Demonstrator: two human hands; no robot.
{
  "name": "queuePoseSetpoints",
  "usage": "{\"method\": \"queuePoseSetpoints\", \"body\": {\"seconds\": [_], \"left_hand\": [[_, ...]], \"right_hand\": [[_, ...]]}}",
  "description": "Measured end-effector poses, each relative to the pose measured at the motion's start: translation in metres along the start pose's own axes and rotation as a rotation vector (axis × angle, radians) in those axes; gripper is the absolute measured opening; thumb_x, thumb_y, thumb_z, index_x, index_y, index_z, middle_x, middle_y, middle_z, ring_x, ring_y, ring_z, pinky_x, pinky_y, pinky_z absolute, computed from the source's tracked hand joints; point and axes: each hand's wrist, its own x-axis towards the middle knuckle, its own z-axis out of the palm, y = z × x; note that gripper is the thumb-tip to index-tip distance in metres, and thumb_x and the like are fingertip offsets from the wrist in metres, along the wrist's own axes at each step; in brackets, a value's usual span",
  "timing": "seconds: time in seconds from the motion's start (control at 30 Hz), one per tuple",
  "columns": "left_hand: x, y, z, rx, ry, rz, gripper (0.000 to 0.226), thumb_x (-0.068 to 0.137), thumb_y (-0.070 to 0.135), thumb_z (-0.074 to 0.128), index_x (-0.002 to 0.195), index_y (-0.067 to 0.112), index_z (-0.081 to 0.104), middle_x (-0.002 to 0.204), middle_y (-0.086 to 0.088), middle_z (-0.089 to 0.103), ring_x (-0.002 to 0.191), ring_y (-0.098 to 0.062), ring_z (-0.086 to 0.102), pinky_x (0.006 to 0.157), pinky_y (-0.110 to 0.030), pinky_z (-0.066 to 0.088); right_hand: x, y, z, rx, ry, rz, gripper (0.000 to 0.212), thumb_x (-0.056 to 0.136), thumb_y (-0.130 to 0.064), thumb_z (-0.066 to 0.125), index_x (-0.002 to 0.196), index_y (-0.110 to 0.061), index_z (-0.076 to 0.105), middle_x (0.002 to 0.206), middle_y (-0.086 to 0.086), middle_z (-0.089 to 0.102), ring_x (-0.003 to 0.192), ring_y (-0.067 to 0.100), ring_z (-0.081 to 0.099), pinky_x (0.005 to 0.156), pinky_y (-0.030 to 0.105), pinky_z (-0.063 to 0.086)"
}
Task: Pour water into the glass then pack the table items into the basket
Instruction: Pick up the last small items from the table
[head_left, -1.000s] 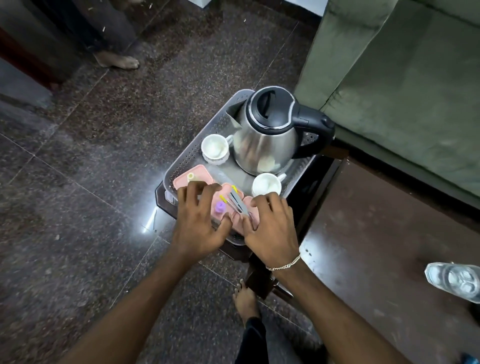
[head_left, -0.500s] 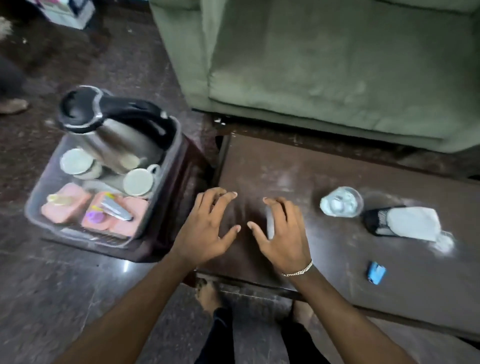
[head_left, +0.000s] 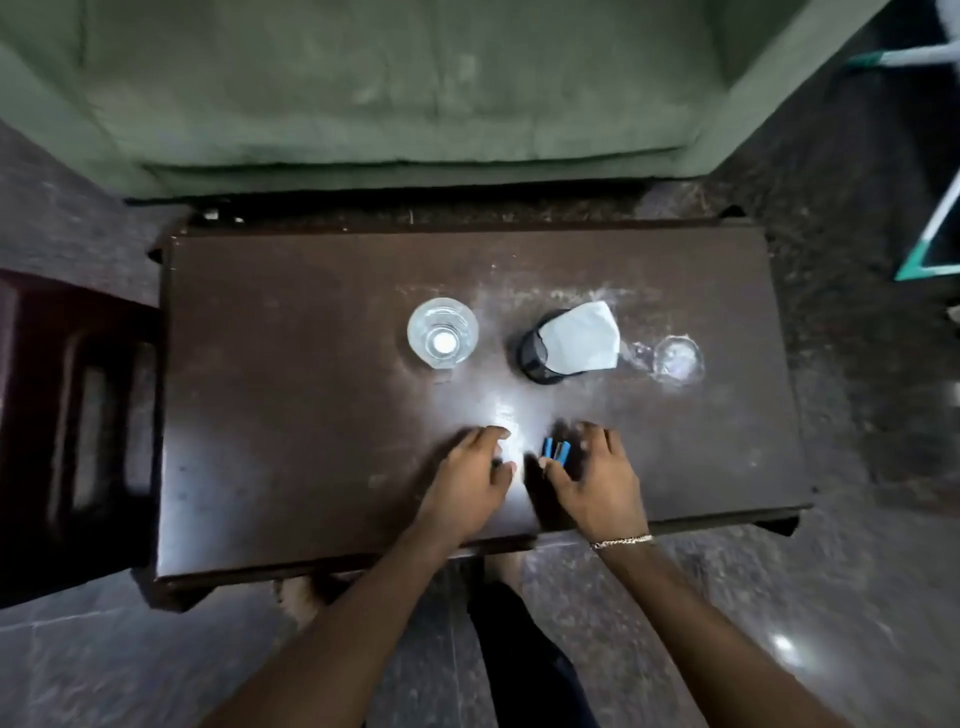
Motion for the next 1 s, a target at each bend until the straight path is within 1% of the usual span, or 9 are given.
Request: {"method": "queuePoseSetpoints", "body": {"seconds": [0.1, 0.17, 0.33, 0.53, 0.63, 0.7, 0.83, 0.93, 1.0], "left_hand": [[0.014, 0.015, 0.032, -0.052, -0.010, -0.062, 0.039, 0.094, -0.002, 0.057, 0.131, 0.002, 0.067, 0.122, -0.017, 0.072, 0.112, -0.033, 0.068, 0.104, -0.041, 0.051], [0.019, 0.018, 0.040, -0.067, 0.009, -0.093, 0.040, 0.093, -0.005, 0.053, 0.129, 0.003, 0.068, 0.124, -0.017, 0.072, 0.113, -0.031, 0.068, 0.105, -0.039, 0.051], [0.022, 0.007, 0.026, -0.138, 0.078, -0.107, 0.040, 0.090, -0.008, 0.057, 0.126, 0.004, 0.070, 0.117, -0.013, 0.074, 0.106, -0.028, 0.070, 0.102, -0.039, 0.055], [-0.004, -0.024, -0.041, -0.321, 0.191, -0.129, 0.032, 0.094, 0.003, 0.068, 0.125, 0.012, 0.071, 0.103, -0.002, 0.077, 0.090, -0.009, 0.074, 0.090, -0.025, 0.057], [-0.030, -0.035, -0.091, -0.509, 0.264, -0.156, 0.026, 0.094, 0.009, 0.076, 0.118, 0.018, 0.074, 0.099, -0.001, 0.079, 0.095, -0.020, 0.077, 0.094, -0.037, 0.061], [-0.046, -0.037, -0.121, -0.604, 0.302, -0.157, 0.027, 0.093, 0.011, 0.079, 0.116, 0.024, 0.073, 0.099, -0.003, 0.079, 0.096, -0.020, 0.076, 0.094, -0.044, 0.062], [-0.089, -0.059, -0.189, -0.698, 0.456, -0.165, 0.028, 0.093, 0.001, 0.075, 0.112, 0.023, 0.074, 0.094, -0.005, 0.077, 0.090, -0.013, 0.073, 0.089, -0.042, 0.061], [-0.123, -0.085, -0.239, -0.769, 0.605, -0.185, 0.026, 0.094, -0.005, 0.071, 0.109, 0.016, 0.074, 0.096, -0.012, 0.078, 0.087, -0.012, 0.073, 0.081, -0.037, 0.062], [-0.141, -0.103, -0.267, -0.804, 0.700, -0.206, 0.026, 0.094, -0.005, 0.071, 0.104, 0.019, 0.074, 0.091, -0.006, 0.078, 0.084, -0.010, 0.073, 0.081, -0.037, 0.061]], "right_hand": [[0.005, 0.017, 0.011, 0.005, -0.065, 0.136, 0.054, 0.080, -0.047, 0.080, 0.118, -0.014, 0.060, 0.112, 0.013, 0.065, 0.097, 0.040, 0.067, 0.077, 0.043, 0.052], [0.010, 0.017, 0.022, -0.030, -0.075, 0.151, 0.053, 0.082, -0.051, 0.076, 0.118, -0.016, 0.058, 0.112, 0.013, 0.066, 0.094, 0.040, 0.068, 0.073, 0.041, 0.051], [0.019, -0.008, 0.035, 0.002, -0.039, 0.050, 0.035, 0.084, -0.029, 0.075, 0.110, -0.010, 0.062, 0.106, 0.014, 0.066, 0.093, 0.041, 0.065, 0.073, 0.041, 0.049], [0.005, -0.075, 0.021, 0.041, -0.023, -0.182, 0.038, 0.083, -0.020, 0.077, 0.116, -0.006, 0.065, 0.107, 0.015, 0.068, 0.094, 0.039, 0.066, 0.075, 0.042, 0.053], [-0.005, -0.130, 0.020, 0.043, -0.047, -0.351, 0.043, 0.081, -0.015, 0.078, 0.121, -0.005, 0.066, 0.108, 0.013, 0.068, 0.099, 0.035, 0.065, 0.082, 0.040, 0.051], [-0.011, -0.164, 0.022, 0.042, -0.067, -0.470, 0.042, 0.080, -0.012, 0.078, 0.120, -0.004, 0.068, 0.109, 0.013, 0.068, 0.101, 0.035, 0.065, 0.088, 0.038, 0.051], [-0.031, -0.247, 0.041, 0.043, -0.081, -0.658, 0.040, 0.081, -0.011, 0.077, 0.120, -0.006, 0.069, 0.107, 0.010, 0.067, 0.096, 0.035, 0.063, 0.088, 0.041, 0.053], [-0.048, -0.313, 0.062, 0.043, -0.078, -0.771, 0.039, 0.079, -0.009, 0.079, 0.117, -0.005, 0.070, 0.102, 0.011, 0.067, 0.090, 0.035, 0.062, 0.085, 0.035, 0.047], [-0.057, -0.350, 0.077, 0.052, -0.088, -0.822, 0.037, 0.081, -0.010, 0.079, 0.116, -0.004, 0.070, 0.103, 0.012, 0.068, 0.091, 0.035, 0.062, 0.087, 0.034, 0.045]]}}
